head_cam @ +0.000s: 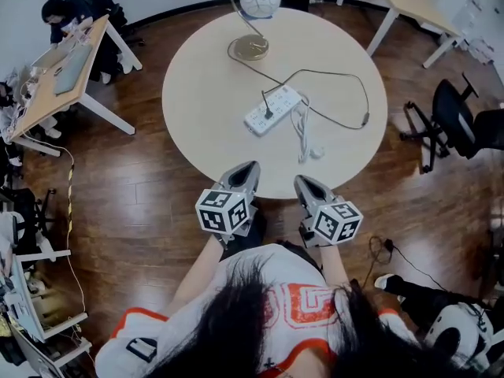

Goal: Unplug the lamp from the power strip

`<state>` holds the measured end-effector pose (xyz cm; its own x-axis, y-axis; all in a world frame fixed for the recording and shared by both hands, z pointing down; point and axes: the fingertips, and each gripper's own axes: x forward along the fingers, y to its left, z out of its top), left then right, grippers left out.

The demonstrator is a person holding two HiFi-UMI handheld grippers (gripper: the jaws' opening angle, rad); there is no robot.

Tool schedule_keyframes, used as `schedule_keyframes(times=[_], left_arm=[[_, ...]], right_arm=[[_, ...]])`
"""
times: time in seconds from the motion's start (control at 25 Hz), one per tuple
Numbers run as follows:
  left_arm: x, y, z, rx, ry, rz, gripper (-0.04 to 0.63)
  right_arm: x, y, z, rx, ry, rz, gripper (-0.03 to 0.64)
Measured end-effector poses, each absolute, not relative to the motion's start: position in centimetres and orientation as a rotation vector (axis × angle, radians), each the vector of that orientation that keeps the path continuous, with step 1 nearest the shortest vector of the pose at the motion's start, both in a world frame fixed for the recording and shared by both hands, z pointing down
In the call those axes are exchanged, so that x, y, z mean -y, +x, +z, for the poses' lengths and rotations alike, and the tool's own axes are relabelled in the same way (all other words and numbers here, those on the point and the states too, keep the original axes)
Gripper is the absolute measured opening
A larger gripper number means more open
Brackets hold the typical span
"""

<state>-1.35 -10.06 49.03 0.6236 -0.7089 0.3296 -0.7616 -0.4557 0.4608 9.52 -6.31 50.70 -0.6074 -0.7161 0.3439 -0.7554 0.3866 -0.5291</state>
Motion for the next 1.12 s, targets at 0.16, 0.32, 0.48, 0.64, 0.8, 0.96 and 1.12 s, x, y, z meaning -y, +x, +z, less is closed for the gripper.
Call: schedule_keyframes(times=[0.16,0.32,0.48,0.64,0.8,0.96,1.12], left_arm=[[13.0,-1.9,49.7,1.077,2.258,0.134,0.000],[14.7,-1.5,50.7,0.987,2.260,0.164,0.000],[16.0,-1.2,51.1,0.904,2.275,0.190,0.000],[17.2,-0.9,52.4,0.880,2.242,0.197,0.000],[18.1,-0.2,53.9,0.871,2.197,0.218,0.000],[19.7,0.0,55.6,0.926,2.170,0.271,0.000],[21.3,-0.3,56.8,0.975,2.146,0.313,0.000]], right_arm=[[8.8,8.9,50.7,2.529,1.410,1.030,0.002],[9.9,8.6,51.1,2.473,1.466,1.052,0.002],[10.4,8.1,51.2,2.433,1.507,1.077,0.002],[9.9,7.9,51.9,2.396,1.501,1.118,0.002],[9.9,8.6,52.3,2.371,1.485,1.146,0.002],[11.4,9.3,52.7,2.382,1.439,1.150,0.002],[13.7,8.7,52.5,2.413,1.354,1.117,0.002]])
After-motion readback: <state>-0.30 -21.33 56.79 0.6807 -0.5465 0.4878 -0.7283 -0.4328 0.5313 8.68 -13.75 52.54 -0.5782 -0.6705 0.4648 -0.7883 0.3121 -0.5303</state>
